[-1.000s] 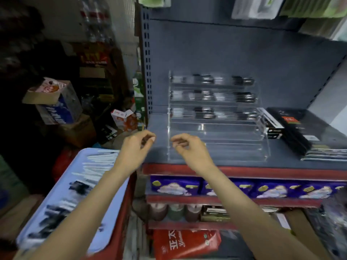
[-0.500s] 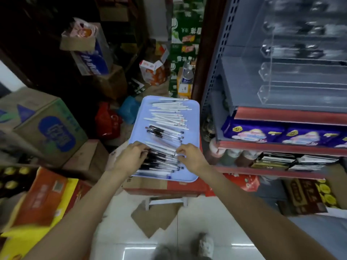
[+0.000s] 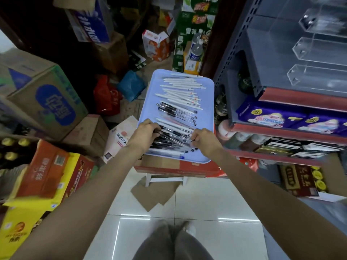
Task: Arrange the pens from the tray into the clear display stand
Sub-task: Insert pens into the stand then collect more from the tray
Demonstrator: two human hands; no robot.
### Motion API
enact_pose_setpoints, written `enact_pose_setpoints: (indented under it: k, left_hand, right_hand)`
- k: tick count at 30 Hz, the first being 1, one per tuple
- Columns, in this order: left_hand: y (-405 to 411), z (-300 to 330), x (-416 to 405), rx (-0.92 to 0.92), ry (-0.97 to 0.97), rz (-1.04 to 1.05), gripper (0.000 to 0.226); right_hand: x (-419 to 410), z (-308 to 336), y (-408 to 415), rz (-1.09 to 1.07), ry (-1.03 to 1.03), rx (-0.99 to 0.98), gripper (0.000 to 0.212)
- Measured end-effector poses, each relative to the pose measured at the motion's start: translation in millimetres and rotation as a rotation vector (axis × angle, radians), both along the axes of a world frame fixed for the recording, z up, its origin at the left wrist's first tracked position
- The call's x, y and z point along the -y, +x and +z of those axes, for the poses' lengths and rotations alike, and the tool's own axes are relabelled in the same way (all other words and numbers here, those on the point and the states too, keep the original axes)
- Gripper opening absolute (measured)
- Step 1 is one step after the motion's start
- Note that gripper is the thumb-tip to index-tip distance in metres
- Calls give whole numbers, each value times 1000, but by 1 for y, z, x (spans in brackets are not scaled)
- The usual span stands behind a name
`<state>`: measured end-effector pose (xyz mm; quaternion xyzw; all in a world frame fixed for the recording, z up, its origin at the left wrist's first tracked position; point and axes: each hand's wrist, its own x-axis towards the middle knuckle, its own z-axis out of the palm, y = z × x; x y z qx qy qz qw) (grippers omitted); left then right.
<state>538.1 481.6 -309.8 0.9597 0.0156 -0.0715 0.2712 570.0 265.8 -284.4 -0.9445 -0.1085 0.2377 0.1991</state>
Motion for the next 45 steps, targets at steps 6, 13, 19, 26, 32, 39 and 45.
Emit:
enact_pose_setpoints:
  k: [6,13,19,26,32,39,45]
  left_hand:
    - [5,4,-4,0,-25,-16,19]
    - [-3,13,-6,-2,-231,119,13]
    - [-9,34,-7,-8,-697,248,5]
    - [15,91,36,42,-1098,321,6]
    - [66,163,130,245,-900,85,21]
    - [120,227,259,370,-684,-144,11]
    - [176,266,384,488,-584,-215,12]
  right_hand:
    - [3,2,0,-14,32,-17,12]
    - [12,10,-1,-26,95,49,24]
    - [21,22,2,-90,116,202,20]
    - [47,72,7,-300,257,289,16]
    - [87,132,17,-429,796,207,7]
    - [187,178,49,-397,927,272,8]
    - [331,202,113,-414,771,485,5]
